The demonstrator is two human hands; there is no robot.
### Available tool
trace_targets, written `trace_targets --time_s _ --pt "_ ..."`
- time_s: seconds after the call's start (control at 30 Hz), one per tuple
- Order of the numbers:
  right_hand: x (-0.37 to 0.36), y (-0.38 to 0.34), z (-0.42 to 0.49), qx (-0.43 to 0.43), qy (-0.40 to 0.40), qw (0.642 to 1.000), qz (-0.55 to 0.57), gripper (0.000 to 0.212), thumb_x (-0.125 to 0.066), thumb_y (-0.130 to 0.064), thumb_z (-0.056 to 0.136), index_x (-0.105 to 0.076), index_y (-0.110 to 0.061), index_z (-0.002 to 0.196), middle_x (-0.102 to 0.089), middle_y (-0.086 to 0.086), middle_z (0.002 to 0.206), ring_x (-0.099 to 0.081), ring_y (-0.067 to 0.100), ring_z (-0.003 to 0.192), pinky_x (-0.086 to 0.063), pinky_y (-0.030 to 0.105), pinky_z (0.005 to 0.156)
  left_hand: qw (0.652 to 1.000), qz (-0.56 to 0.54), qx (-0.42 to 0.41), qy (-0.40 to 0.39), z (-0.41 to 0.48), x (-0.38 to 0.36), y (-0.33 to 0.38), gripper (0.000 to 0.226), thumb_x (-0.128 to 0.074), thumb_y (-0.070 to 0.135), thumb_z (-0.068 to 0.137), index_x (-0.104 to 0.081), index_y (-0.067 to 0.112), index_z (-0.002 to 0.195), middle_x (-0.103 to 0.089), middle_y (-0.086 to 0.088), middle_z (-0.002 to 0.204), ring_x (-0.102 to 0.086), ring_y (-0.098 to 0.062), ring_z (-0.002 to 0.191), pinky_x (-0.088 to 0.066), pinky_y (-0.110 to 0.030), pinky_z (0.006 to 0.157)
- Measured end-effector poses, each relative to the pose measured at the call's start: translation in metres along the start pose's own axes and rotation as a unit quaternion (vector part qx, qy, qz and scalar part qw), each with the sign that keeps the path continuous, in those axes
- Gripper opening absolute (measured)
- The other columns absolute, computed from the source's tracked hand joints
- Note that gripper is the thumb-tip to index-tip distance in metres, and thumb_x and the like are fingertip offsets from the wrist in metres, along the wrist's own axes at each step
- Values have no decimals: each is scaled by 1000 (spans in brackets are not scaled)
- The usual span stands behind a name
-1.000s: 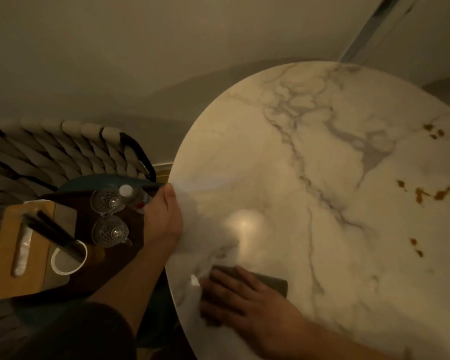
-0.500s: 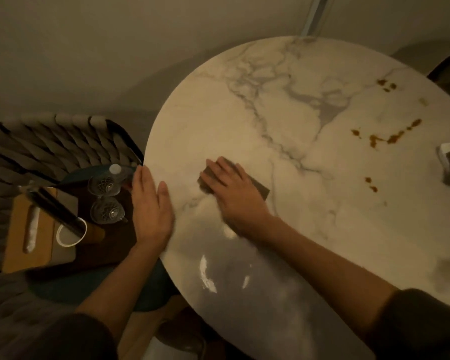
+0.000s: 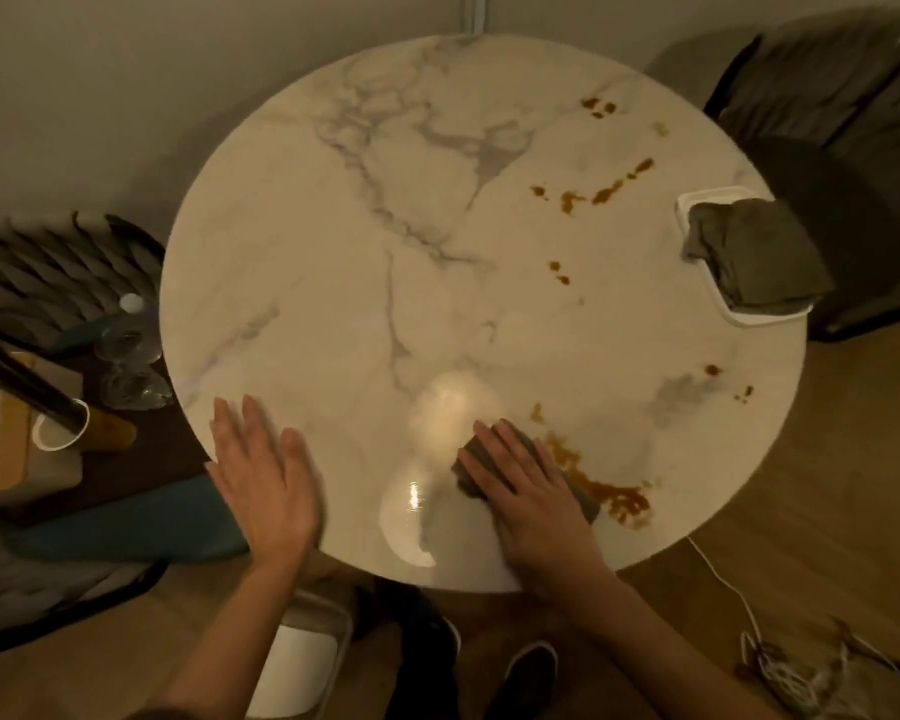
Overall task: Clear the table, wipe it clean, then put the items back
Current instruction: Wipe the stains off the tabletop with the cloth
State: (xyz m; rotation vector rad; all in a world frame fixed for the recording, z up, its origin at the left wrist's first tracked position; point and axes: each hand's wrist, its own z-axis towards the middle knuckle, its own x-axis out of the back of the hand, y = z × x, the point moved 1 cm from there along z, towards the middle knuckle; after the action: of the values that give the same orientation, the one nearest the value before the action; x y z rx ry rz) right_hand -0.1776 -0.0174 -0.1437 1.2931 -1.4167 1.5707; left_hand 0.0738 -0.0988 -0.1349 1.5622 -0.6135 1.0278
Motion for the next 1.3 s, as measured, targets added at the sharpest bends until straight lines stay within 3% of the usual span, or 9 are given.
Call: trace_targets --time_s 0.2,0.37,0.6,0.73,0.87,1.0,1.1,1.23,1.3 --pt "37 105 -44 -151 28 988 0 54 -30 -24 99 -26 -26 153 -12 -2 164 -3 18 151 -15 47 121 996 74 43 15 2 -16 3 53 -30 33 103 -20 16 153 -11 -6 162 -7 -27 149 -10 -53 117" --pt "33 81 -20 -232 46 972 -6 58 -26 -23 96 -23 -22 154 -6 4 164 3 23 151 -10 51 122 995 80 49 18 5 -19 -1 53 -31 33 102 -23 17 151 -13 -6 161 -9 -29 148 -21 -58 112" --pt "-3 -35 5 -53 -10 997 49 71 -37 -18 85 -21 -19 154 2 11 164 8 28 150 -3 53 120 995 82 49 27 9 -26 -9 55 -26 39 99 -22 20 150 -14 -3 161 -9 -29 147 -22 -62 109" --pt "0 -35 -22 40 -75 995 58 81 -54 -14 84 -16 -22 155 8 6 164 17 22 149 7 47 121 995 81 48 35 10 -27 -13 55 -26 41 98 -23 21 149 -16 -4 160 -12 -30 147 -25 -64 106" --pt "17 42 -43 -41 4 999 21 65 -35 -18 87 -30 -27 151 -12 4 163 0 21 151 -10 49 121 995 76 48 35 8 -26 -13 53 -28 38 99 -23 20 149 -17 -5 160 -12 -31 147 -23 -63 108" --pt "45 122 -42 -193 47 980 9 53 -35 -23 103 -20 -29 154 -1 -3 164 8 16 150 -4 45 123 995 76 56 28 7 -23 -8 54 -26 39 100 -21 20 151 -12 -2 161 -8 -28 148 -22 -63 109" --pt "45 118 -13 -250 89 964 -9 52 -34 -24 102 -25 -22 154 -7 4 164 0 23 151 -9 49 122 995 72 63 31 7 -22 -6 53 -29 37 100 -22 20 151 -12 -2 161 -8 -26 148 -23 -63 108" --pt "19 34 20 -156 78 985 0 60 -32 -18 90 -34 -18 150 -16 14 162 -10 34 149 -14 53 120 995 74 66 22 7 -21 -2 53 -29 36 101 -22 20 151 -12 -1 161 -8 -25 148 -23 -62 108" --pt "4 -14 14 -66 36 997 20 66 -39 -19 87 -29 -17 152 -7 14 163 -1 32 150 -8 53 120 995 75 68 17 7 -20 -2 52 -28 36 102 -21 21 151 -11 -1 161 -7 -25 148 -22 -63 108"
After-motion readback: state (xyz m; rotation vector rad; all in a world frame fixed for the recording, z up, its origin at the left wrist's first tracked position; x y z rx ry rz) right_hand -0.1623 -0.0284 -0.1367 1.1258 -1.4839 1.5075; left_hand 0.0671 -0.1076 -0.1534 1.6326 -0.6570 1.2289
